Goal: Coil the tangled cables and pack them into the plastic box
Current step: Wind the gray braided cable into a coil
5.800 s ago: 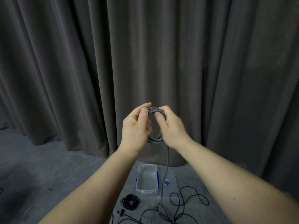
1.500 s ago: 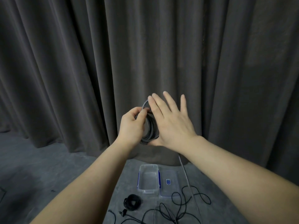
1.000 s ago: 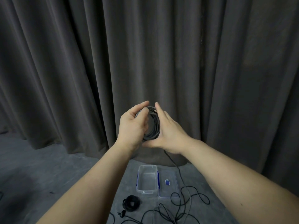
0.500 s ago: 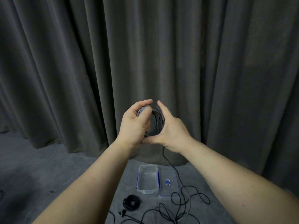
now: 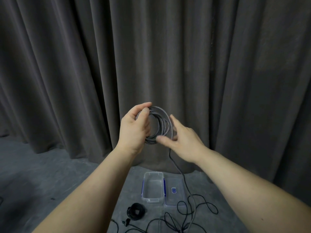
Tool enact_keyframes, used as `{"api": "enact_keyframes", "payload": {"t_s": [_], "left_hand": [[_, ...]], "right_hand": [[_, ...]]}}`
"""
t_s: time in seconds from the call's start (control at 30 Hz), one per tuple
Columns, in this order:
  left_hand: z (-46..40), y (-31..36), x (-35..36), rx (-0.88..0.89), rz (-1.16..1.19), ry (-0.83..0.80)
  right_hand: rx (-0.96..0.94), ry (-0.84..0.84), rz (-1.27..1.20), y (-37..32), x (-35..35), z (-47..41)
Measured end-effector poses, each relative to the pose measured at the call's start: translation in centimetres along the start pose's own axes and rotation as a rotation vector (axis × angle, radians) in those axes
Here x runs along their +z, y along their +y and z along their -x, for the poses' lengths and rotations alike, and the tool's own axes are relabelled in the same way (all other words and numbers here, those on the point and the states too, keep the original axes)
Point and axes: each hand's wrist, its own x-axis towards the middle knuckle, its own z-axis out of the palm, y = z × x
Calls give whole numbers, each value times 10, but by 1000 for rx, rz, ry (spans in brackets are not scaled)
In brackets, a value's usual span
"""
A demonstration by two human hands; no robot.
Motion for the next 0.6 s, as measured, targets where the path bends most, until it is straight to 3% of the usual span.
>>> {"api": "enact_keyframes", "payload": {"t_s": [0.13,0.2,0.37,0.6], "left_hand": [[0,-5,-2,39,-100,9],[4,-9,0,49,-161,-9],[8,-9,6,21,-136,-53],[12,-8,11,-24,-120,-112]], "right_hand": [[-82,417,5,5,7,-3],[-150,511,128,1,7,-8],[-57,389,278,-8,3,-16],[27,213,232,-12,-3,-22]]}}
